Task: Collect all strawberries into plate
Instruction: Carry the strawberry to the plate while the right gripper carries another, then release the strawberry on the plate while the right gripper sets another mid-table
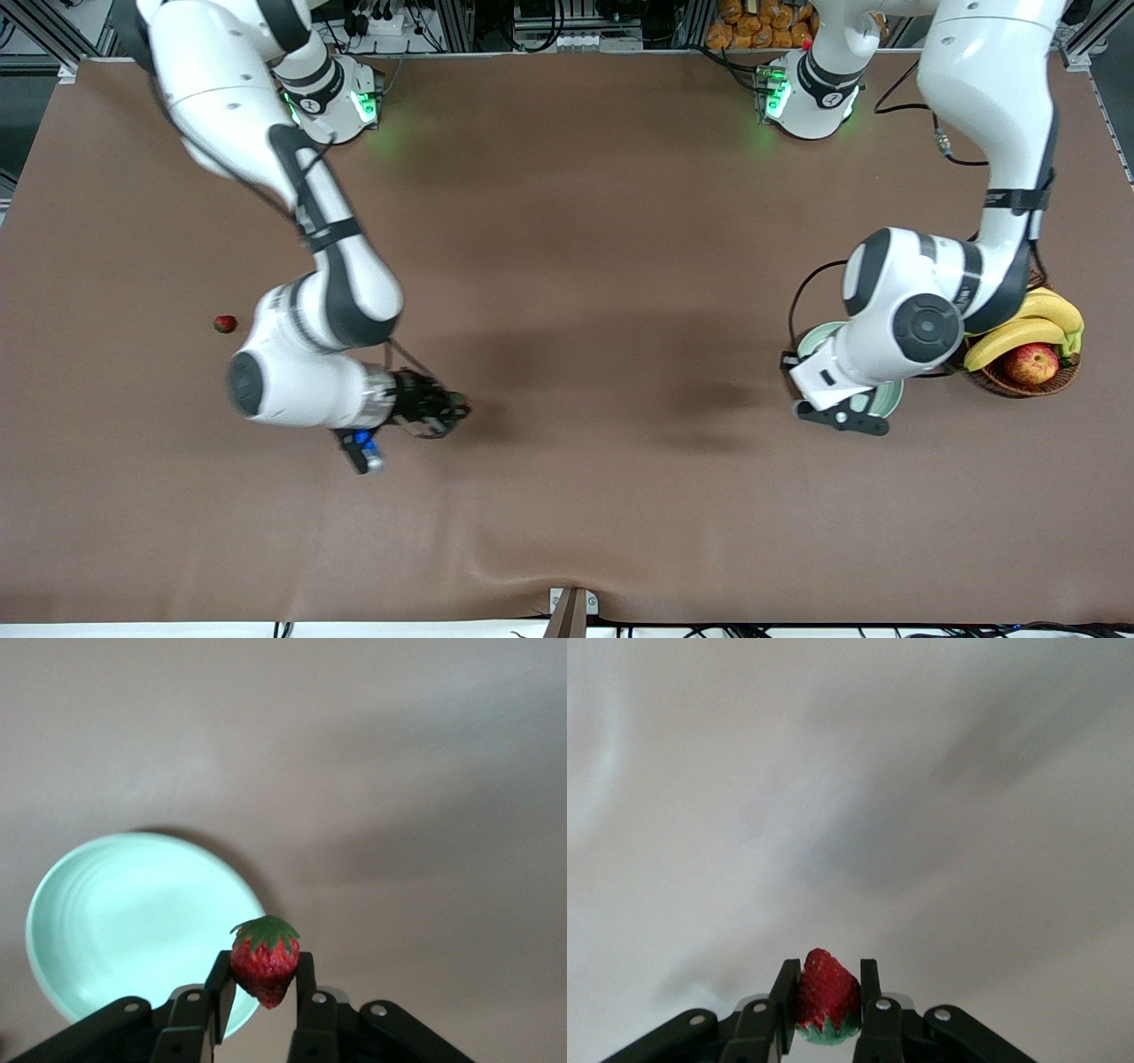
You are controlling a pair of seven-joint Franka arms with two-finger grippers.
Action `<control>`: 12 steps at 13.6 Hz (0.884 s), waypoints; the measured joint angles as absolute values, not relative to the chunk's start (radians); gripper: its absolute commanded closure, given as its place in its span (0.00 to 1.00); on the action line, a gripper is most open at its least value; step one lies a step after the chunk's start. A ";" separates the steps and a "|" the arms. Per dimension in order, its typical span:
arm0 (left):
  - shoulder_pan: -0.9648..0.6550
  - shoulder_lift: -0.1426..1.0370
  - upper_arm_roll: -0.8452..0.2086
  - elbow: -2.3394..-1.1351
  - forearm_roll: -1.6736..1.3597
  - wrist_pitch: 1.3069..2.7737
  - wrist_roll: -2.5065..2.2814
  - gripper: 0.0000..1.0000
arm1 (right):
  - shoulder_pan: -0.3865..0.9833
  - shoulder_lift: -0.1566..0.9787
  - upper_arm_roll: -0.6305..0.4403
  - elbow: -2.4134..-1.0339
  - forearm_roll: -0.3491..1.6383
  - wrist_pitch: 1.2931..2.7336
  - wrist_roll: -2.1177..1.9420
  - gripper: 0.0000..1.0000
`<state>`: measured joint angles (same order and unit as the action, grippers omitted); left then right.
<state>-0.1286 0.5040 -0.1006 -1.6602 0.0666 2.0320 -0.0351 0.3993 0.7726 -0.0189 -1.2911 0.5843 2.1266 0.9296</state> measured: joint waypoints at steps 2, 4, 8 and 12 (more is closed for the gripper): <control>-0.054 0.503 -0.099 -1.670 0.067 2.007 0.005 1.00 | 0.483 0.786 -0.007 -1.294 0.585 2.236 1.046 1.00; 0.009 0.509 -0.099 -1.683 0.067 2.008 0.057 1.00 | 0.535 0.803 0.023 -1.296 0.585 2.335 1.143 1.00; 0.016 0.580 -0.104 -1.697 0.067 2.048 0.068 0.74 | 0.656 0.869 0.067 -1.301 0.586 2.594 1.271 1.00; 0.016 0.612 -0.104 -1.698 0.067 2.066 0.067 0.00 | 0.788 0.956 0.075 -1.302 0.586 2.801 1.356 0.19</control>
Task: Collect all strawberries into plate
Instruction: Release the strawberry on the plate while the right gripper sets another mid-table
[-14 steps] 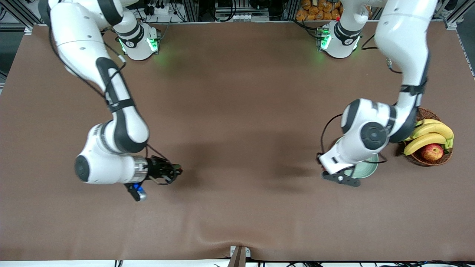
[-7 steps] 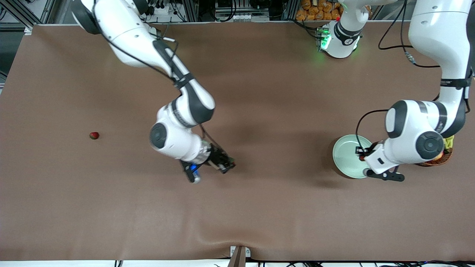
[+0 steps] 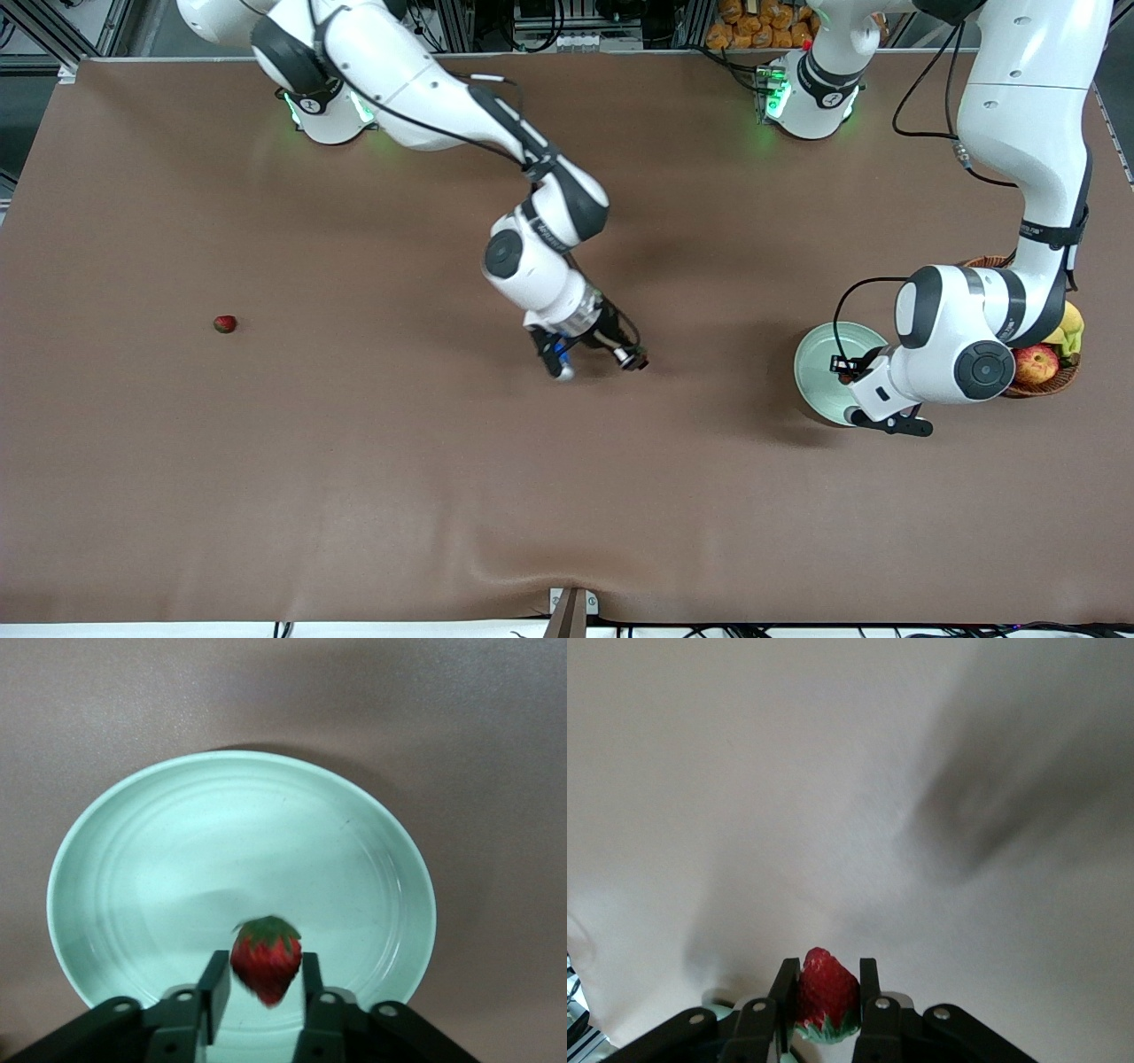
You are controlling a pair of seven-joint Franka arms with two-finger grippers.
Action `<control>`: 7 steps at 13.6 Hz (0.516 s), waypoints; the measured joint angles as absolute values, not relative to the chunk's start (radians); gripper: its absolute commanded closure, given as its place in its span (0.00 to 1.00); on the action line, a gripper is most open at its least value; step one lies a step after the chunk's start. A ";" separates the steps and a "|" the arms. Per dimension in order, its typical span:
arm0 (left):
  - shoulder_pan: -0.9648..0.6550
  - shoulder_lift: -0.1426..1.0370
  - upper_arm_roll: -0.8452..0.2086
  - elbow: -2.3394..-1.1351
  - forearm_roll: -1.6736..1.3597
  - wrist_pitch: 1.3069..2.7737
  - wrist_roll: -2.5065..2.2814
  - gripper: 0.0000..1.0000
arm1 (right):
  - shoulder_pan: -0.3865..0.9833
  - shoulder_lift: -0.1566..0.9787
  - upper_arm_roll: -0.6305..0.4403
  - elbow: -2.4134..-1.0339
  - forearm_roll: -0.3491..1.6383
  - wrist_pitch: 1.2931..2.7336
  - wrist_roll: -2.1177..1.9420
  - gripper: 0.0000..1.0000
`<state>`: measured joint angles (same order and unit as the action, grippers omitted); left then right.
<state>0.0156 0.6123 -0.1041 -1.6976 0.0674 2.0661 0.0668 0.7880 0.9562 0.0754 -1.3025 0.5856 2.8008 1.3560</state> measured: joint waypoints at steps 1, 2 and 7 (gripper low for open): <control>0.016 0.608 -0.104 -1.698 0.067 2.066 0.066 0.00 | 0.807 0.965 0.075 -1.302 0.586 2.817 1.370 0.00; 0.016 0.602 -0.104 -1.698 0.067 2.065 0.064 0.00 | 0.816 0.968 0.075 -1.302 0.586 2.820 1.376 0.00; 0.015 0.534 -0.113 -1.695 0.067 2.030 0.058 0.00 | 0.805 0.966 0.063 -1.288 0.548 2.818 1.375 0.00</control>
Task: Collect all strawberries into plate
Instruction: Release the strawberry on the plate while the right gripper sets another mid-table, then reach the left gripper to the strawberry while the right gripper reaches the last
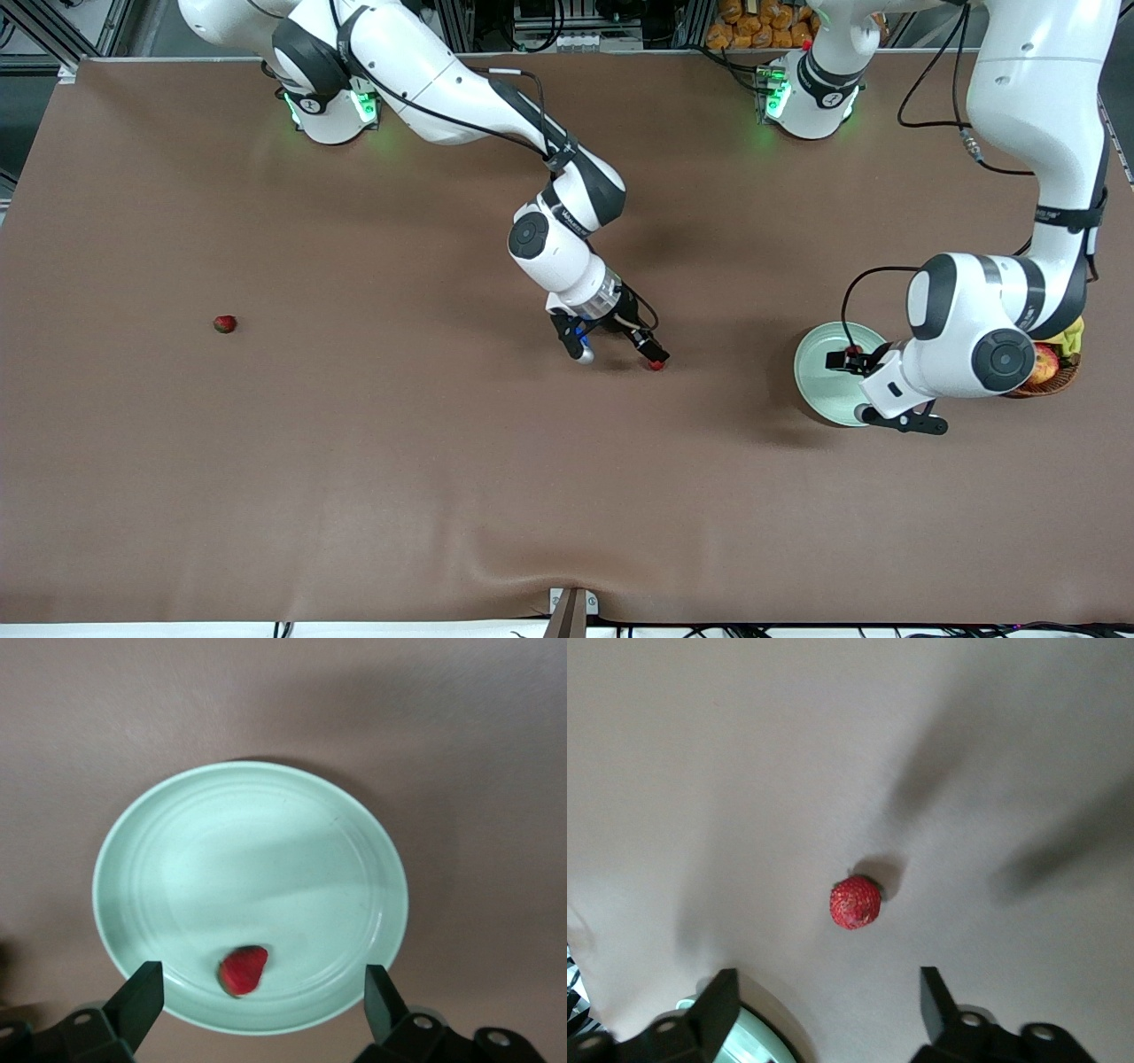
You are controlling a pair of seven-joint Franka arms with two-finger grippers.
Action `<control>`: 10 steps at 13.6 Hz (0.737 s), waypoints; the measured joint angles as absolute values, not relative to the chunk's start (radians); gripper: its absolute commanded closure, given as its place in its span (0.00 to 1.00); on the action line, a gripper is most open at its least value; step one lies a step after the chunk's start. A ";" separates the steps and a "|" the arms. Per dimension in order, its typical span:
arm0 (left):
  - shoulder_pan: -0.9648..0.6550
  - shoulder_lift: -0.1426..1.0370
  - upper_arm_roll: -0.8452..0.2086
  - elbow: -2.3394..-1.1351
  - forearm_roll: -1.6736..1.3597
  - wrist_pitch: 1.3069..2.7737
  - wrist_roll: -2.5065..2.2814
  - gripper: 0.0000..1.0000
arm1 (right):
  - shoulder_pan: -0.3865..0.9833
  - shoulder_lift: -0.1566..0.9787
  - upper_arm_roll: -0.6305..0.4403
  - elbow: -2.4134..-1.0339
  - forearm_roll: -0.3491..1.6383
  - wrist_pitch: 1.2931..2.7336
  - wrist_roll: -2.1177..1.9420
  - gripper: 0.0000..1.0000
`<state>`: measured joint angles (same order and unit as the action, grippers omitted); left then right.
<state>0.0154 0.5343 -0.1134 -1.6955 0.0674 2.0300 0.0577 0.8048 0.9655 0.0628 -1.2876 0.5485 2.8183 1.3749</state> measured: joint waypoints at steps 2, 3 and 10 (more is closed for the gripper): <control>0.015 0.499 -0.140 -1.695 0.067 2.024 0.029 0.00 | 0.759 0.946 0.058 -1.285 0.458 2.732 1.376 0.00; 0.014 0.488 -0.162 -1.695 0.067 2.022 -0.002 0.00 | 0.724 0.928 0.055 -1.278 0.416 2.643 1.375 0.00; -0.086 0.493 -0.267 -1.665 0.067 2.025 -0.240 0.00 | 0.480 0.734 0.043 -1.271 0.246 2.039 1.085 0.00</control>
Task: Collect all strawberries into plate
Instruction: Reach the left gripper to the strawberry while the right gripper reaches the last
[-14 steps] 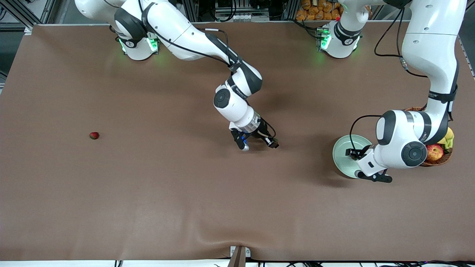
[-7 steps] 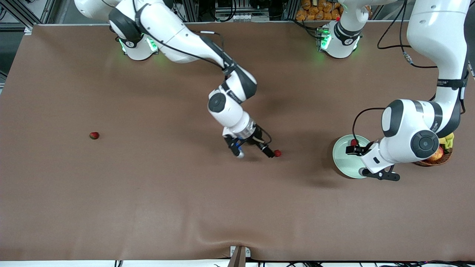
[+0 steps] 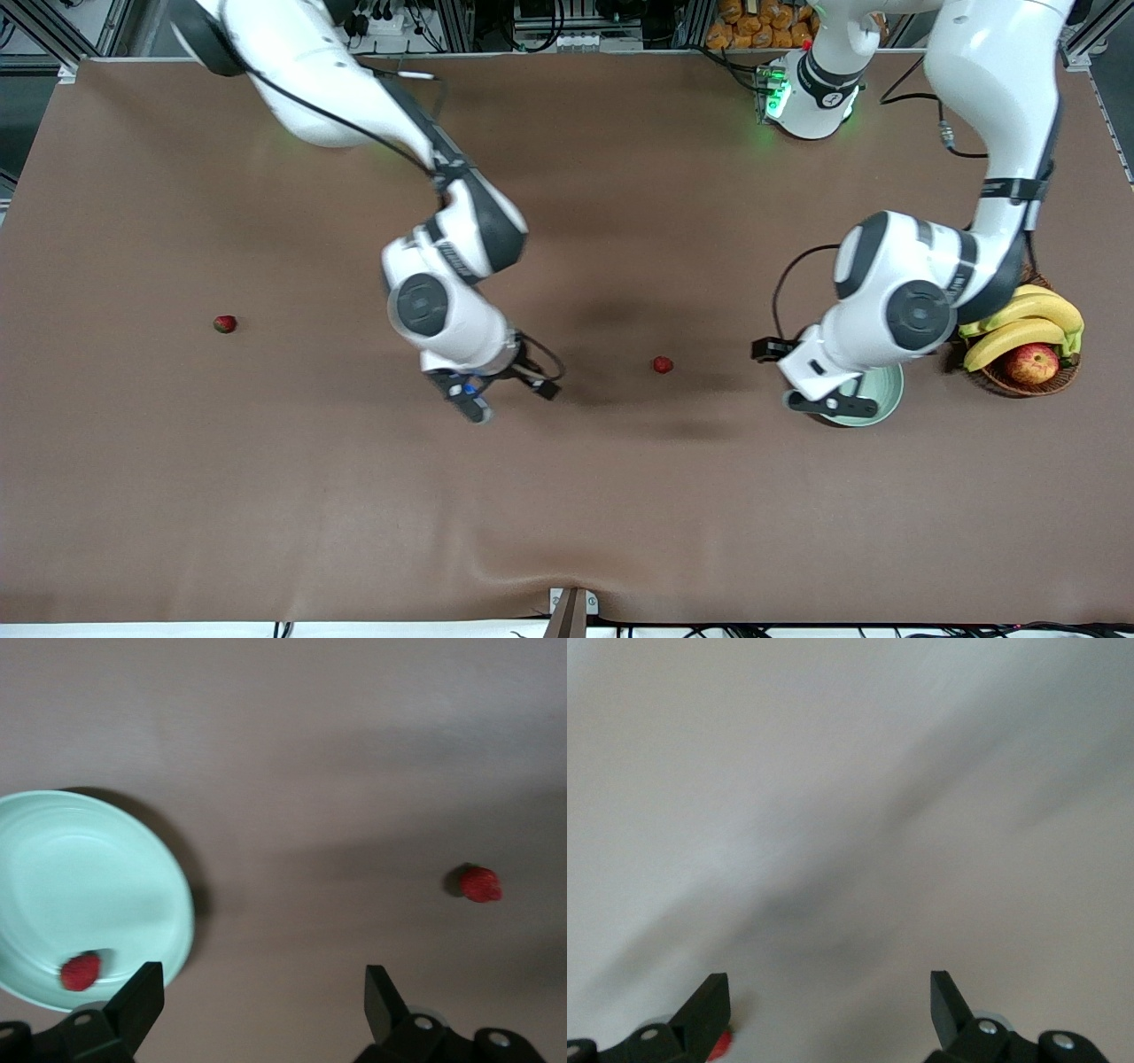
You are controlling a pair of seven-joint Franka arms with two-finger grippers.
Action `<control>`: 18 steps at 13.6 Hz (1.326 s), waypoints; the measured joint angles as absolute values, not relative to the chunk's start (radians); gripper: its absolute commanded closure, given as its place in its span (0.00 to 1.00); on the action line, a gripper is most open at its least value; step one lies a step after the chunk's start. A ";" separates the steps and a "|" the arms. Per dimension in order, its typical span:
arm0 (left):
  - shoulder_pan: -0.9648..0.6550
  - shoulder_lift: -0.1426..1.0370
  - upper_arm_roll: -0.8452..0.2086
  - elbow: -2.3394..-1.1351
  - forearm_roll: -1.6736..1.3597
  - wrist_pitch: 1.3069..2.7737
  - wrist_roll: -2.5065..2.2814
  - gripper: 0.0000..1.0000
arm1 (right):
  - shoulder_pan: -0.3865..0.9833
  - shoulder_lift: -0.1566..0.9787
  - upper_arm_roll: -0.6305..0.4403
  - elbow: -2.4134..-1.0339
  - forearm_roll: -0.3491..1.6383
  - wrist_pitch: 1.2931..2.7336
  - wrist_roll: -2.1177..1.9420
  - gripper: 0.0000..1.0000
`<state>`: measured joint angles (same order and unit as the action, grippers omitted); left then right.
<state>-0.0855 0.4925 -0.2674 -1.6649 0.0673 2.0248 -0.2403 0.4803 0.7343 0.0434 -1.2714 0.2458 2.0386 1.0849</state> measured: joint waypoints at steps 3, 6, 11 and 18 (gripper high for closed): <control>-0.165 0.545 -0.268 -1.627 0.067 2.031 -0.341 0.00 | 0.368 0.629 0.021 -1.354 0.238 1.943 0.857 0.00; -0.211 0.607 -0.267 -1.599 0.067 2.086 -0.406 0.00 | 0.323 0.510 -0.084 -1.522 0.235 1.932 0.593 0.00; -0.277 0.698 -0.266 -1.581 0.067 2.228 -0.548 0.00 | 0.317 0.384 -0.307 -1.716 0.209 1.916 0.227 0.00; -0.317 0.763 -0.256 -1.544 0.067 2.236 -0.634 0.09 | 0.230 0.314 -0.359 -1.861 0.096 1.998 0.020 0.00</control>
